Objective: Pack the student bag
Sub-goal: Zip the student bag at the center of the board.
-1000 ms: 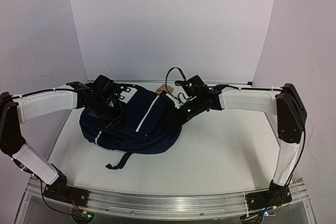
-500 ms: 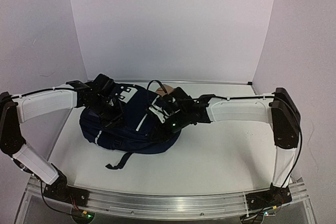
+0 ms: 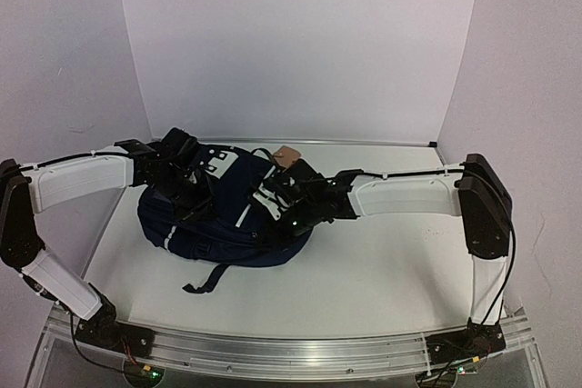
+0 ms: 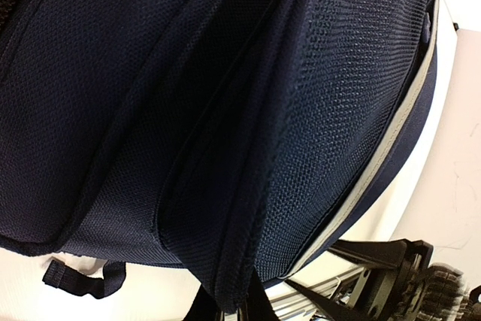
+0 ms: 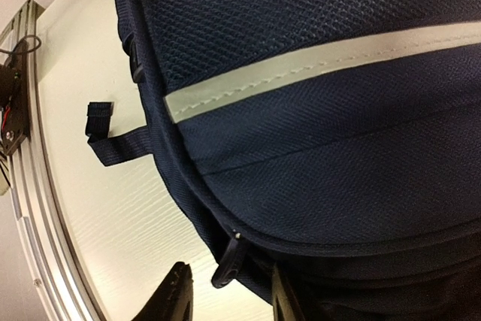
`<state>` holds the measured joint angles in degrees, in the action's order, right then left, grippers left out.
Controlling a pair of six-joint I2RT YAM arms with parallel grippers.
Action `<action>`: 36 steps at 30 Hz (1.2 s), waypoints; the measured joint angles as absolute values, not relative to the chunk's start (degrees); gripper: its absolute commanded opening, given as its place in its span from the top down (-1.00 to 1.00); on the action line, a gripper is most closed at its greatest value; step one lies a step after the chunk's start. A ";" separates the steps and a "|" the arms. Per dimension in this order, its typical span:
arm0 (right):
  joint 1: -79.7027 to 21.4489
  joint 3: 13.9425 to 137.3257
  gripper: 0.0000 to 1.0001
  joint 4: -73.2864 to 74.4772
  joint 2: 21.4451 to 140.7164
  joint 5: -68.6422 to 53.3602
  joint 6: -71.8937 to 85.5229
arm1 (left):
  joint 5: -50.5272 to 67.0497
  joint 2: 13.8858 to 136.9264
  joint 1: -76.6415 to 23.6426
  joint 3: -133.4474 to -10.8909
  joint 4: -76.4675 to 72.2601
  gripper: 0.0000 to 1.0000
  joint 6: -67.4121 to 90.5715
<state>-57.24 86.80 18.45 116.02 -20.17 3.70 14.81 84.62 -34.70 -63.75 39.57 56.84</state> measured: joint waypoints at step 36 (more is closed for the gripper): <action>-48.27 85.76 1.00 20.58 112.75 -12.03 -4.78 | 14.39 82.60 -34.28 -63.36 41.98 1.00 54.56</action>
<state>-48.27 85.76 20.58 112.75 -12.03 -4.78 14.39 82.60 -34.28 -63.36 41.98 54.56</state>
